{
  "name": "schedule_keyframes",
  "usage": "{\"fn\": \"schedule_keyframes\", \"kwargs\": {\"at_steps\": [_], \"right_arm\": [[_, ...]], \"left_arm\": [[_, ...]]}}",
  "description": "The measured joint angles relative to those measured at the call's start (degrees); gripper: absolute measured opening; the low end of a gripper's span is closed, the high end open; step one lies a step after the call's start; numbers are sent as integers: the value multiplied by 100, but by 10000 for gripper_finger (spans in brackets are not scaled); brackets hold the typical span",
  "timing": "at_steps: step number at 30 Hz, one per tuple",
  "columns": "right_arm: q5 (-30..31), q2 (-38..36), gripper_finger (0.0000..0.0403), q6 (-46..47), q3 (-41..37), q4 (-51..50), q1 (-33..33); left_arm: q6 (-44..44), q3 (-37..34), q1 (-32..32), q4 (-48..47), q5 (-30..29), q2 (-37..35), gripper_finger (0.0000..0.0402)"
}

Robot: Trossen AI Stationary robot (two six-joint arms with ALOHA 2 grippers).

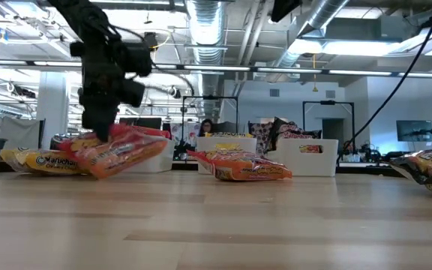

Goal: Sort Maruchan noodles
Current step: Put the orange noodle pack into the left white bin

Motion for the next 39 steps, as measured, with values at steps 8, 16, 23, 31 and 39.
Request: {"fn": "schedule_keyframes", "kwargs": {"at_steps": [8, 16, 23, 31, 39], "right_arm": [[10, 1, 104, 263, -91, -274, -79], [5, 6, 104, 321, -91, -292, -74], [6, 6, 104, 273, -91, -270, -98], [6, 6, 104, 256, -91, -272, -101], [-3, 6, 104, 258, -91, -292, -101]], "left_arm": [[177, 2, 2, 267, -870, -1288, 0], [474, 4, 36, 899, -2289, -2211, 0], [2239, 40, 53, 1569, -3971, -2539, 0], [4197, 749, 334, 1426, -4431, -2163, 0], [4474, 1931, 457, -30, -4442, -913, 0]]}}
